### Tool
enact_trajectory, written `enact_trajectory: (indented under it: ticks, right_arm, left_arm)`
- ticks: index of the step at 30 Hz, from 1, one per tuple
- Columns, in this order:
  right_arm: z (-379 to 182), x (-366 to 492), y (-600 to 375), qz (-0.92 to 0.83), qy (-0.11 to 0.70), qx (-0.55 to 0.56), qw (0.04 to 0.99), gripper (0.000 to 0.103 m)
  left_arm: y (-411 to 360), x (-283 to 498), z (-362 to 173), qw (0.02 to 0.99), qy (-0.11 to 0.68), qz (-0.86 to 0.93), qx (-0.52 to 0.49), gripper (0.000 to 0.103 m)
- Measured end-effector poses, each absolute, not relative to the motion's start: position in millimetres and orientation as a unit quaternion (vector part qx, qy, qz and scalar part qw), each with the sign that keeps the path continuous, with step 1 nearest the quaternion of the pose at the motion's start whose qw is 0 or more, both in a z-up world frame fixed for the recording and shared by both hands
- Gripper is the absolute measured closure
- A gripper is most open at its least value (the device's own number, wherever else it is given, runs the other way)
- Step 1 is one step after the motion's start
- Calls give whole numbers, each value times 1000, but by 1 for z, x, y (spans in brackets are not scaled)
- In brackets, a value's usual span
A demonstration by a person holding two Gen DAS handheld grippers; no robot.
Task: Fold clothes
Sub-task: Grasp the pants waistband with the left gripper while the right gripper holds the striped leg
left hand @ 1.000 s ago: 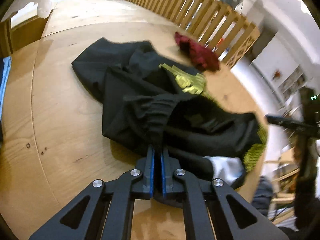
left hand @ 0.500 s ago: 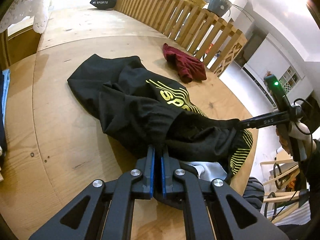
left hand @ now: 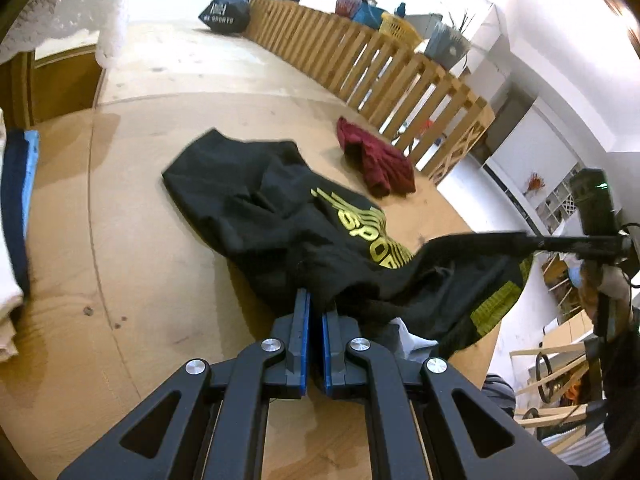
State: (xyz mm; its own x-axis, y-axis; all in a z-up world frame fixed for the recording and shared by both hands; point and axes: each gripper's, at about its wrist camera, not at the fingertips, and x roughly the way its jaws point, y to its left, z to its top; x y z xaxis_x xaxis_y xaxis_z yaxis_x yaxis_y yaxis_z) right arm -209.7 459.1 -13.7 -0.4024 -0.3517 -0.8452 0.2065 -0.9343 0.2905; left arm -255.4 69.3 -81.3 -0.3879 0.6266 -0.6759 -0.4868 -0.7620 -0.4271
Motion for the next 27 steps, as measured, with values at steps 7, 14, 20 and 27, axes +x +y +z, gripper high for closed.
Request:
enact_trajectory:
  ticks: [7, 14, 20, 27]
  right_arm:
    - [2, -201, 460, -855, -64, 493, 149, 93]
    - [95, -214, 443, -900, -50, 396, 173, 94]
    - [236, -193, 431, -952, -61, 231, 193, 99]
    - [286, -163, 439, -959, -77, 181, 205, 98]
  left_arm:
    - [56, -248, -74, 316, -86, 840, -433, 99]
    - [32, -274, 11, 299, -110, 867, -384, 99]
    - [-5, -258, 163, 268, -107, 921, -260, 100]
    - [-27, -203, 230, 244, -80, 947, -194, 100]
